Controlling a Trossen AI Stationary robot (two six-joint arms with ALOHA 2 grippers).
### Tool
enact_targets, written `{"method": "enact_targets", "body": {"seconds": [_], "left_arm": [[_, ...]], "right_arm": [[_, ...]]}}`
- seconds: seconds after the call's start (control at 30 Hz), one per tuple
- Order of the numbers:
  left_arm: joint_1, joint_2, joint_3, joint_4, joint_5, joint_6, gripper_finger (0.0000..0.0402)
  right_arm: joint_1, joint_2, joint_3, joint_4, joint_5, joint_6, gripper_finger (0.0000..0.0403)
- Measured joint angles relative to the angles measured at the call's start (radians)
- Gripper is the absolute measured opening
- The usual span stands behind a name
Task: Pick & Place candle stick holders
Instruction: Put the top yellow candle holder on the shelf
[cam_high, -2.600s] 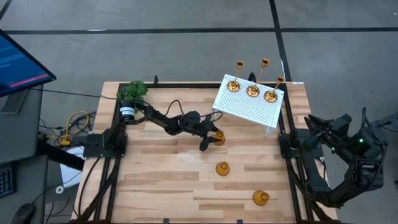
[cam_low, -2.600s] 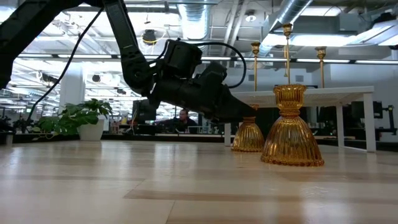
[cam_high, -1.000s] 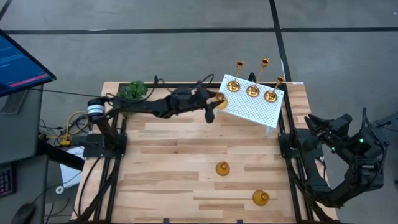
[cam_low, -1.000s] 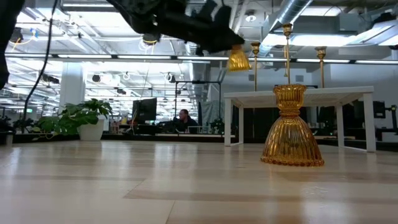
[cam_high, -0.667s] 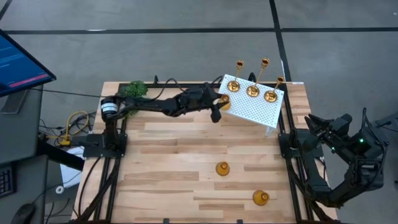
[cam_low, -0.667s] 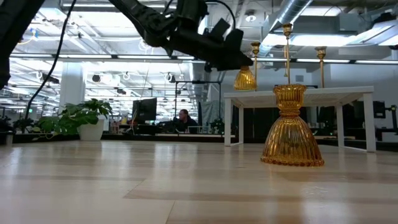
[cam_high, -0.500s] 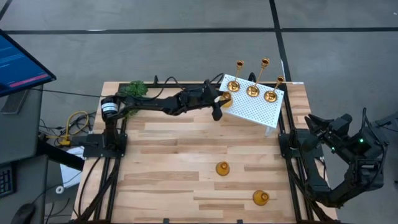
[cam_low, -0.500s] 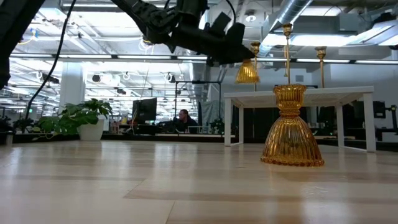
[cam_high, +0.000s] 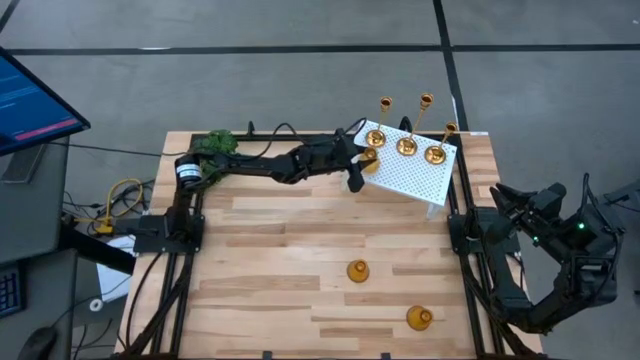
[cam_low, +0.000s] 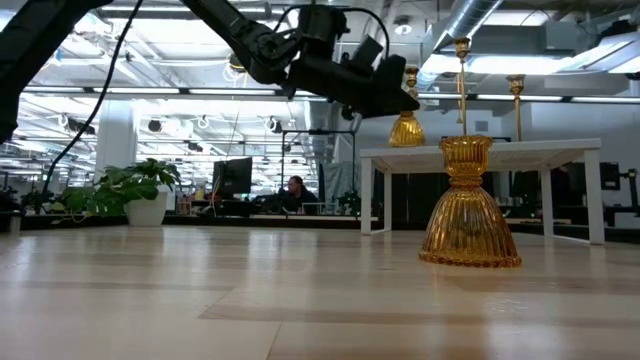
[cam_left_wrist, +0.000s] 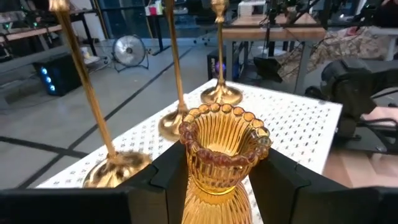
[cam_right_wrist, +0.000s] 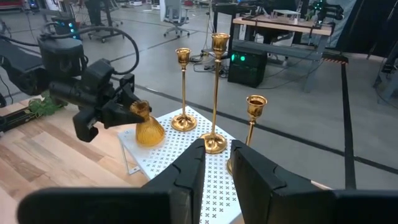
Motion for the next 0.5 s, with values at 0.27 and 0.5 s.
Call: {"method": "enact_targets", "body": {"seconds": [0.27,0.5], "left_arm": [[0.007,0.000,0.000,-0.008,-0.002,0.000,0.0143],[0.007,0.000,0.000,-0.023,0.000,-0.003,0.0147]], "right_arm": [[0.000,0.000,0.000,0.000,0.000,0.000,0.0069],[0.000,0.000,0.000,-0.001,0.000,-0.003,0.0069]]}}
